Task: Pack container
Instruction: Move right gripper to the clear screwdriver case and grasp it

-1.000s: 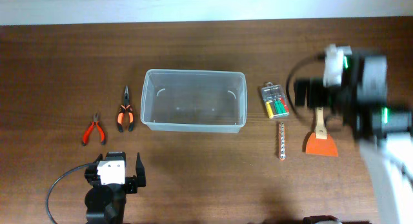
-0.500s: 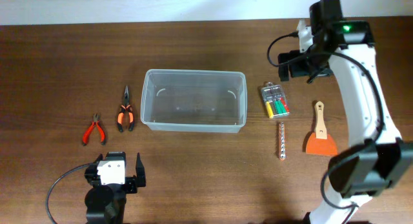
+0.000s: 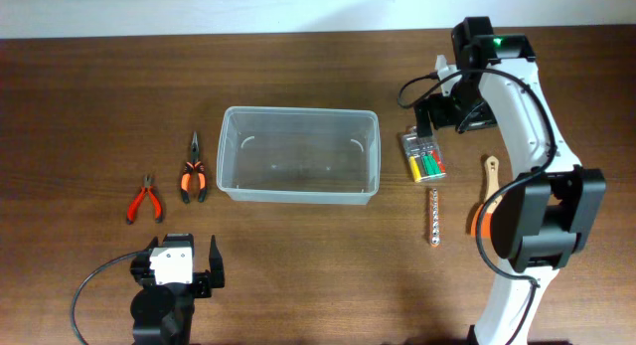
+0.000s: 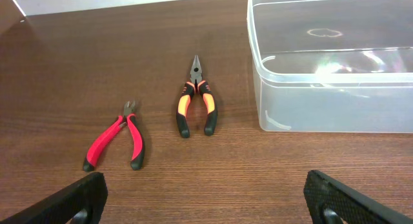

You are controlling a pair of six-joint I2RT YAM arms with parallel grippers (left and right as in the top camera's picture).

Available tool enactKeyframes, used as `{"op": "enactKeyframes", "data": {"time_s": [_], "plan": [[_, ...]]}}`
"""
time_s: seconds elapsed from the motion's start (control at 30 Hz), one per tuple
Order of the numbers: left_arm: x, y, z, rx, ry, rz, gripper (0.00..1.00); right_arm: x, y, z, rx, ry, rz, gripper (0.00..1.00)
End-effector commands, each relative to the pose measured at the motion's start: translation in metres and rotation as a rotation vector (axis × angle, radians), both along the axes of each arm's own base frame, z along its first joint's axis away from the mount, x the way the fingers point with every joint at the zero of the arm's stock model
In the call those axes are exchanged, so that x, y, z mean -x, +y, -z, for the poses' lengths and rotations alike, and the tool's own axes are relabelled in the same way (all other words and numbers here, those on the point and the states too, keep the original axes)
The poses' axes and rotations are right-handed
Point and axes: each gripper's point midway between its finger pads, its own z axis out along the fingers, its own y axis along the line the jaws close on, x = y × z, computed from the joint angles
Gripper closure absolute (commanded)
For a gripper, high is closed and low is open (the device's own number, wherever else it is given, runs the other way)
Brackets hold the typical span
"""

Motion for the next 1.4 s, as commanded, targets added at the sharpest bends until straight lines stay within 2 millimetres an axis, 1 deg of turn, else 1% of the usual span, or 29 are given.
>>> {"op": "enactKeyframes", "data": {"time_s": [0.0,0.1,0.13,0.27,0.37,0.47,0.57,0.73,0.9,1.37], "plan": [[0.000,0.000,0.002,-0.021,0.001,0.005,0.01,-0.005,0.009,0.004,-0.014,-0.003,-0.041,0.01],[0.000,0.000,0.002,-0.021,0.001,0.005,0.01,-0.002,0.021,0.014,-0.012,0.017,-0.078,0.01],[0.000,0.000,0.002,-0.021,0.001,0.005,0.01,0.000,0.027,0.022,-0.009,0.025,-0.093,0.01],[0.000,0.000,0.002,-0.021,0.001,0.005,0.01,0.009,0.034,0.043,-0.006,0.053,-0.107,0.01],[0.000,0.000,0.002,-0.021,0.001,0.005,0.01,0.019,0.030,0.064,0.016,0.088,-0.088,0.01],[0.000,0.000,0.002,-0.021,0.001,0.005,0.01,0.028,0.018,0.081,0.054,0.114,-0.075,0.01],[0.000,0.000,0.002,-0.021,0.001,0.005,0.01,0.033,0.010,0.091,0.063,0.128,-0.060,0.01],[0.000,0.000,0.002,-0.021,0.001,0.005,0.01,0.038,0.005,0.103,0.048,0.135,-0.042,0.01],[0.000,0.000,0.002,-0.021,0.001,0.005,0.01,0.037,0.007,0.111,0.031,0.120,-0.046,0.01],[0.000,0.000,0.002,-0.021,0.001,0.005,0.01,0.022,0.009,0.114,0.030,0.062,-0.076,0.02]]}}
